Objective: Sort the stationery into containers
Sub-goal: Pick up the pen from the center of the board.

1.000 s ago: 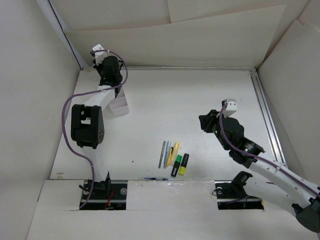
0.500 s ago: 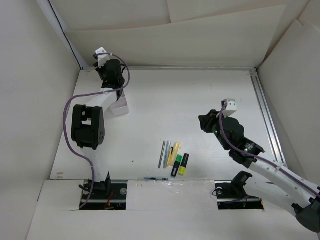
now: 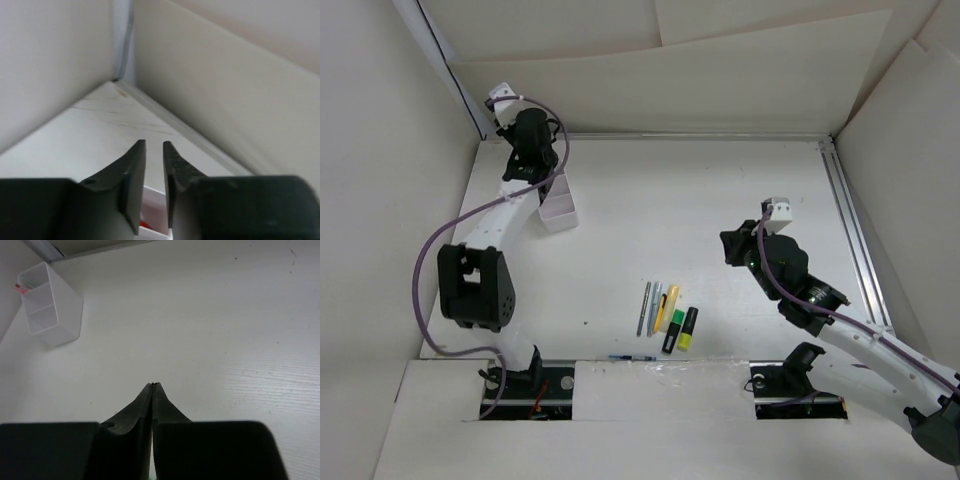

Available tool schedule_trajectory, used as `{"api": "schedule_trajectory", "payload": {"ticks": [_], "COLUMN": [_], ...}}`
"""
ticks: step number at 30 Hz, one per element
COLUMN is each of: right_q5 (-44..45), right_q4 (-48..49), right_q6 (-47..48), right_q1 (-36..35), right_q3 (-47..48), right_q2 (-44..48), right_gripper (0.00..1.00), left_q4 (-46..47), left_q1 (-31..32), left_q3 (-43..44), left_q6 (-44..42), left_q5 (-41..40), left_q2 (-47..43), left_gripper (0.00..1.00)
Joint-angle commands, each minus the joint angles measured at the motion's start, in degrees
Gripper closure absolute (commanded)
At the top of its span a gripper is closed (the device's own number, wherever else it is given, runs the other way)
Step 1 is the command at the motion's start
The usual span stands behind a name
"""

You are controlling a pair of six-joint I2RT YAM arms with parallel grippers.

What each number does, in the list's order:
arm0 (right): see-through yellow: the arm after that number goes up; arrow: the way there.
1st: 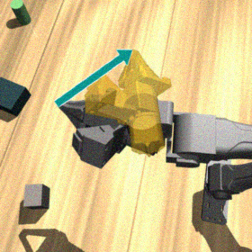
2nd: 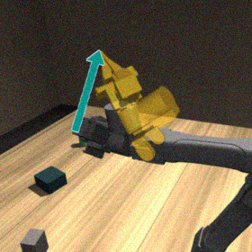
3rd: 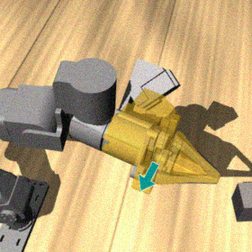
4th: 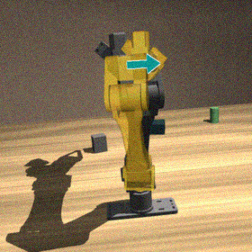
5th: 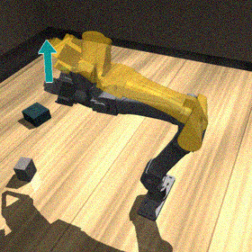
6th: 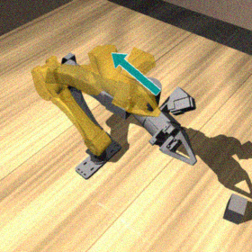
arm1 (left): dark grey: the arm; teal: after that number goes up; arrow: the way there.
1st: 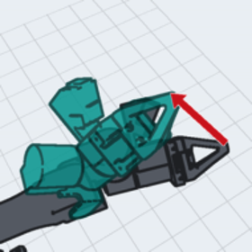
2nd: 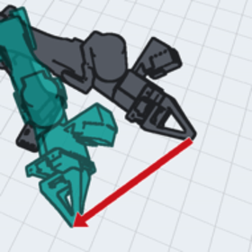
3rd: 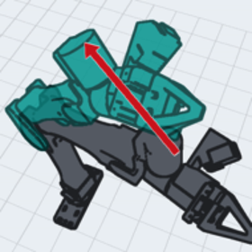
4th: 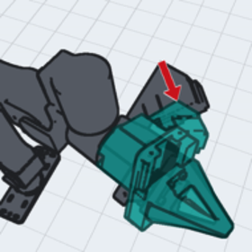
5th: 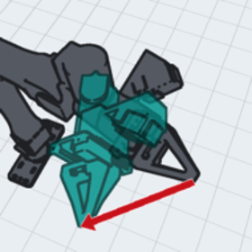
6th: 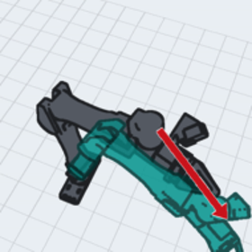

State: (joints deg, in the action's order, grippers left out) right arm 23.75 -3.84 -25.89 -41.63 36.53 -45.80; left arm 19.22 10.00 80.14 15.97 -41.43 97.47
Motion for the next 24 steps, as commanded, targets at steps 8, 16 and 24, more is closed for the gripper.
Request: {"api": "schedule_trajectory", "payload": {"ticks": [8, 16, 24], "right_q5": [-27.3, -26.0, -39.6], "right_q4": [2.3, 0.4, -2.1], "right_q6": [5.8, 7.2, 11.6], "right_q1": [-1.0, -5.7, -7.5], "right_q3": [7.1, 9.2, 11.9], "right_q2": [-11.2, -14.4, -19.7], "right_gripper": [1.0, 1.0, 1.0], "left_q4": [-13.8, -26.9, -40.3], "left_q1": [1.2, 1.7, 1.7], "left_q3": [-20.3, -30.5, -33.8], "left_q6": [24.3, 21.1, 21.3], "left_q5": [28.9, 47.9, 46.0], "left_q2": [-25.7, -39.4, -55.0], "left_gripper": [0.94, 1.0, 0.96]}}
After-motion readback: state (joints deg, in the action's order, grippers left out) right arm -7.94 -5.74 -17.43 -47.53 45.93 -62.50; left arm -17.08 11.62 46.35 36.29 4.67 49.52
